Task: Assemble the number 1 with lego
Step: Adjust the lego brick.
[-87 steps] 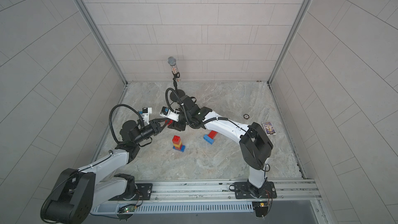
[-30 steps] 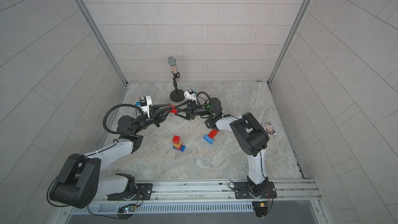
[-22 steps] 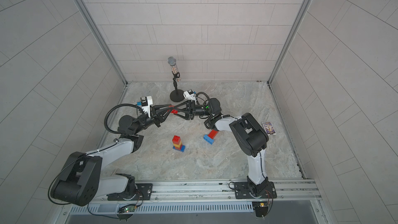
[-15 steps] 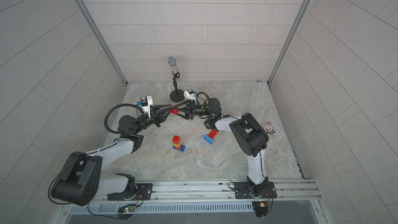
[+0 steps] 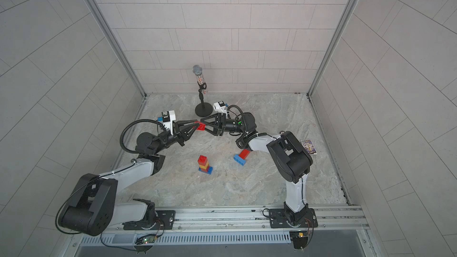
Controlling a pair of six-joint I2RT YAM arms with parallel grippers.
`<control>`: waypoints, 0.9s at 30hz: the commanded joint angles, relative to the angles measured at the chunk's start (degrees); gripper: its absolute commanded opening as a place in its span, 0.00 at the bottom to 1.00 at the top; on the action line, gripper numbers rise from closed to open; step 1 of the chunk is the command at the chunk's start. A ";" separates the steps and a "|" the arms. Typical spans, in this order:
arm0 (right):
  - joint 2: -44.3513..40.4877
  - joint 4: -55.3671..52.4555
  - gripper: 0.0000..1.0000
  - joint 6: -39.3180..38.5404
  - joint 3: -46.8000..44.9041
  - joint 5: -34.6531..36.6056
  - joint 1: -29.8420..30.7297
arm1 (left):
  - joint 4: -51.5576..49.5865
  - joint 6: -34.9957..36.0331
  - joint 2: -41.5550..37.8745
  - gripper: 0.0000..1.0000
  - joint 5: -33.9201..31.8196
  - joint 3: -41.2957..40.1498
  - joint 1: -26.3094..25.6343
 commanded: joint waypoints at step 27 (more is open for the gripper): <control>-4.07 2.31 0.52 2.80 -2.53 5.46 2.13 | 2.53 1.31 0.45 0.01 1.94 -1.03 -0.28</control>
